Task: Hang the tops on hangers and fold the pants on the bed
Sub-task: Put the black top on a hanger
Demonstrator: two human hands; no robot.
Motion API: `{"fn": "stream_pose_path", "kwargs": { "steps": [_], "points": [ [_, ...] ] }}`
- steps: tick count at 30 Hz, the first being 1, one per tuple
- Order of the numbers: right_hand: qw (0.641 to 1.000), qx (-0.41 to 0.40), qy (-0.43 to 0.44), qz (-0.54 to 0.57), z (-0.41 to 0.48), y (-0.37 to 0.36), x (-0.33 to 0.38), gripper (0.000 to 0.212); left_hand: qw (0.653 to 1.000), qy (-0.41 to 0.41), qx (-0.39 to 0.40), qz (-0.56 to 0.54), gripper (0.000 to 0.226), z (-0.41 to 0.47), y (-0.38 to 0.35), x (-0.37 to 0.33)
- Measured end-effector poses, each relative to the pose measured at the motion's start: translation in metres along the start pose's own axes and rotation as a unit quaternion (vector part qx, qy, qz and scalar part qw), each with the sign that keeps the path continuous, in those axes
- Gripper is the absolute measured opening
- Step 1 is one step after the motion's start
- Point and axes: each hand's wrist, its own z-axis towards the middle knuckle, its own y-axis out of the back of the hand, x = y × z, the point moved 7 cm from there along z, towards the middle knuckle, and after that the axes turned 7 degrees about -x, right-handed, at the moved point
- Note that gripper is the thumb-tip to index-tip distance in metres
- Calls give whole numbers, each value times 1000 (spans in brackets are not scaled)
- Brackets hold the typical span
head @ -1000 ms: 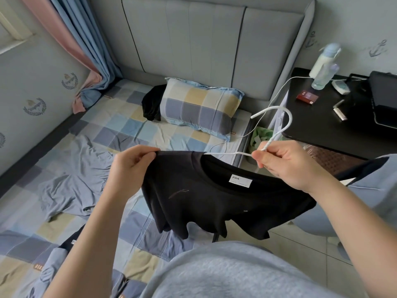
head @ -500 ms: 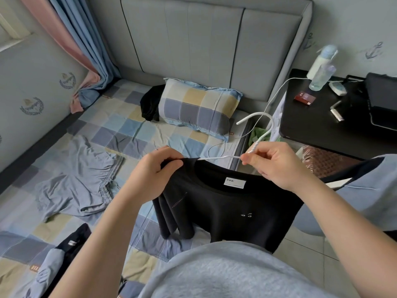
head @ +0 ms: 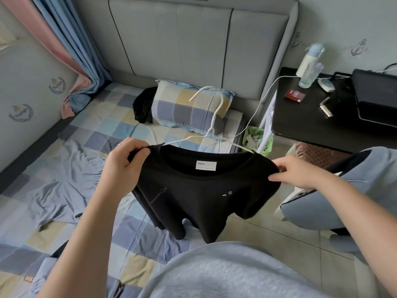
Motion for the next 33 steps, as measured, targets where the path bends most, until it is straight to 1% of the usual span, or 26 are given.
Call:
{"fn": "stream_pose_path", "kwargs": {
  "steps": [2,4,7,9,12,17,20,21,24,26,28,30,33],
  "points": [
    [998,-49,-1,-36,3,5,-2,28,1000,0,-2,0,15,0,2,3],
    [992,-120,2,-37,5,12,-1,29,1000,-3,-2,9,16,-1,5,5],
    [975,-218,9,30,3,23,3,22,1000,4,-4,26,14,-1,9,11],
    [960,-266,22,90,0,31,8,17,999,9,-3,39,15,-1,12,16],
    [951,-280,52,124,-6,35,21,11,999,9,-2,44,16,-1,12,17],
    [952,-250,69,164,-24,34,31,24,998,32,-16,-54,18,-5,11,19],
    [945,-263,69,180,-38,33,26,13,995,32,-3,-93,23,-5,2,15],
    [943,-267,72,185,-45,32,26,13,994,29,2,-103,26,-4,-2,13],
    [940,-279,76,181,-67,29,25,18,992,8,42,-121,21,1,-22,-2],
    [941,-296,58,152,-84,27,19,22,989,-10,76,-130,14,5,-41,-15],
    [941,-318,35,109,-106,26,7,21,984,-28,112,-136,14,9,-64,-29],
    [938,-339,10,76,-133,25,-7,17,977,-53,151,-139,19,11,-92,-46],
    [921,-383,-44,50,-181,26,-34,10,963,-84,210,-146,32,5,-138,-77]
  ]
}}
